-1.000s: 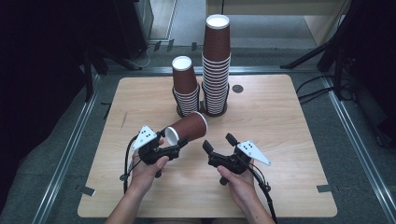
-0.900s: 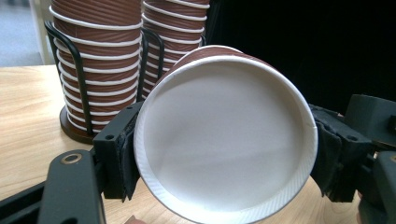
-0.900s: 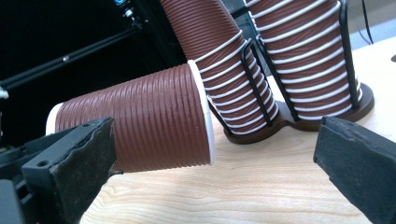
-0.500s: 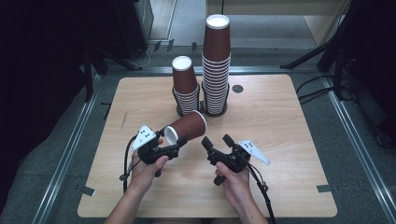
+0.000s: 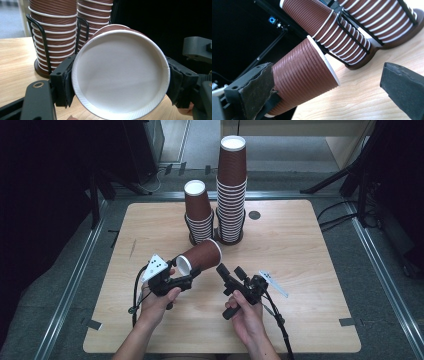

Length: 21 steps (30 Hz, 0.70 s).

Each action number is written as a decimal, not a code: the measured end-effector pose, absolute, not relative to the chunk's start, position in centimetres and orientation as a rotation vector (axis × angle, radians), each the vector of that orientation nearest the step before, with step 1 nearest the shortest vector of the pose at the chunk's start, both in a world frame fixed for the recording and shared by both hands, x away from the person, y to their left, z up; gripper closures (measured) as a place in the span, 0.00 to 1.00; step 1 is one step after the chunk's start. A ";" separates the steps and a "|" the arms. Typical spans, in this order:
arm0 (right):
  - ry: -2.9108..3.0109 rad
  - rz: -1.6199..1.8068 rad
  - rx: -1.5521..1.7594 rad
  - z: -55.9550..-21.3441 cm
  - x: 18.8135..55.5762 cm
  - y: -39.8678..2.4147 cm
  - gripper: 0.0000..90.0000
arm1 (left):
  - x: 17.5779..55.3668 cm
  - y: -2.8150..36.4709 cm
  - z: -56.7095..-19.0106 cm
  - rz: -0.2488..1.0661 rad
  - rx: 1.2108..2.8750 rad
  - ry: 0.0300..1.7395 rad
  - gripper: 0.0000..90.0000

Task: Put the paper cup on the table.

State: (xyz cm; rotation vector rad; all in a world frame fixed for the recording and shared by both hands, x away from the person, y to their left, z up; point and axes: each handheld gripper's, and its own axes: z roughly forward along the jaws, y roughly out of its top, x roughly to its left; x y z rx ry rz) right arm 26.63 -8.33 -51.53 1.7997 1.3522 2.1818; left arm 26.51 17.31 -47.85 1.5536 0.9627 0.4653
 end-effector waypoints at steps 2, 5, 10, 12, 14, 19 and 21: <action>1.336 2.188 1.831 -51.7 26.7 -8.3 0.00 | 26.5 17.3 -47.9 0.465 1.554 0.962 0.26; 1.314 2.203 1.881 -51.8 26.7 -8.2 0.00 | 26.5 17.2 -47.9 0.466 1.555 0.961 0.26; 1.265 2.238 1.977 -52.1 26.8 -8.0 0.00 | 26.5 17.2 -47.9 0.472 1.562 0.955 0.26; 1.242 2.266 2.027 -52.2 26.9 -7.9 0.00 | 26.5 17.1 -47.9 0.471 1.563 0.955 0.26; 1.236 2.273 2.040 -52.2 26.9 -7.8 0.00 | 26.4 17.1 -47.9 0.470 1.562 0.956 0.26; 1.193 2.301 2.151 -52.4 27.1 -7.2 0.00 | 26.4 16.9 -47.9 0.473 1.568 0.949 0.26; 1.177 2.314 2.186 -52.4 27.1 -7.0 0.00 | 26.4 16.9 -47.9 0.471 1.568 0.949 0.26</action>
